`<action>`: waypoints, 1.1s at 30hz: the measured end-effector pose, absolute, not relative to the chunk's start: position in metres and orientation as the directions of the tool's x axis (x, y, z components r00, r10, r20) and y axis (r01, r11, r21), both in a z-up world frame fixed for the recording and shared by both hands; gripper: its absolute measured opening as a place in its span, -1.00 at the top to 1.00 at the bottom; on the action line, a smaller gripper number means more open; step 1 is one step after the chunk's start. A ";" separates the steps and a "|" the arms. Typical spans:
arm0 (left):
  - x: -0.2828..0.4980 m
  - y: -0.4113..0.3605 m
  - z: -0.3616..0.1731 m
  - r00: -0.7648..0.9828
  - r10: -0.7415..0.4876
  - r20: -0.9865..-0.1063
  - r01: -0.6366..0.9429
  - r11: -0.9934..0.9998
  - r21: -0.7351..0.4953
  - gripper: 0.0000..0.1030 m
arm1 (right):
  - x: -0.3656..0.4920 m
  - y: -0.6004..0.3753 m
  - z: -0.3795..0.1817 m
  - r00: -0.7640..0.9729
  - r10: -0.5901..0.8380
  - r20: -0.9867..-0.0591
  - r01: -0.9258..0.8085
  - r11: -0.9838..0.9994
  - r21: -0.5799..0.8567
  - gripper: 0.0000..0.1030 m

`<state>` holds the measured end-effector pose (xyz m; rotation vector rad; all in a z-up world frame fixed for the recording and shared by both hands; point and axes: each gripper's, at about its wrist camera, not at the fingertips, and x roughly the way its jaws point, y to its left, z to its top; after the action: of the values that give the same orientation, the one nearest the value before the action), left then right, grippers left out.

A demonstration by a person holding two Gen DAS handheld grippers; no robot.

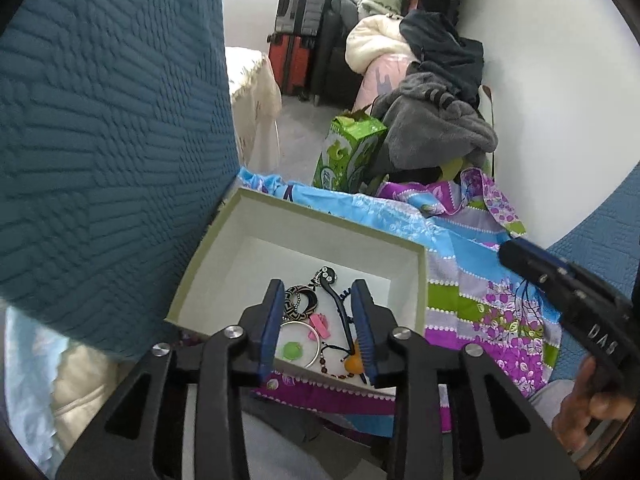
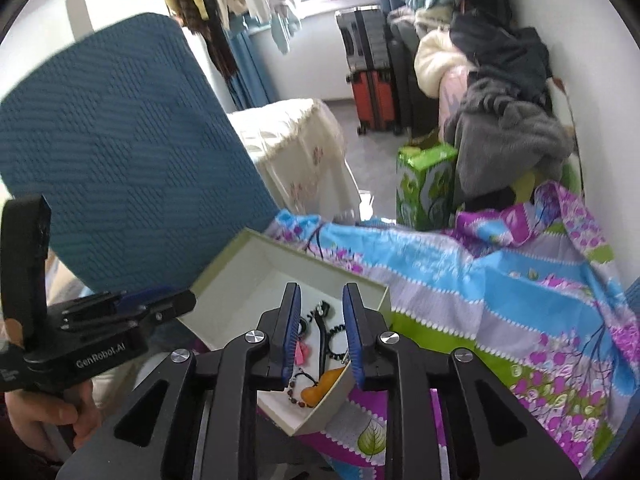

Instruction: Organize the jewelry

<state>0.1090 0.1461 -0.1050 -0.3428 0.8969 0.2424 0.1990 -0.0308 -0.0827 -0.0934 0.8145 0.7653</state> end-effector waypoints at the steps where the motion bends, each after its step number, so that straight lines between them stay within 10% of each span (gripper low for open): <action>1: 0.105 0.145 -0.099 0.608 0.070 -0.791 -0.348 0.919 -0.187 0.20 | 0.196 -0.034 -0.076 0.445 0.584 -0.679 -0.652 0.731 0.202 0.61; 22: 0.042 0.119 -0.031 0.709 0.130 -0.693 -0.338 0.925 -0.173 0.16 | 0.121 -0.102 -0.008 0.542 0.602 -0.586 -0.621 0.757 0.203 0.57; 33: 0.035 0.111 -0.049 0.677 0.118 -0.727 -0.348 0.921 -0.175 0.16 | 0.109 -0.108 -0.024 0.559 0.570 -0.602 -0.600 0.779 0.182 0.22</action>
<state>0.0352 0.1105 -0.0487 -0.3122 0.7871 0.2665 0.1089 -0.1082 -0.0239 -0.0461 0.6935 0.6899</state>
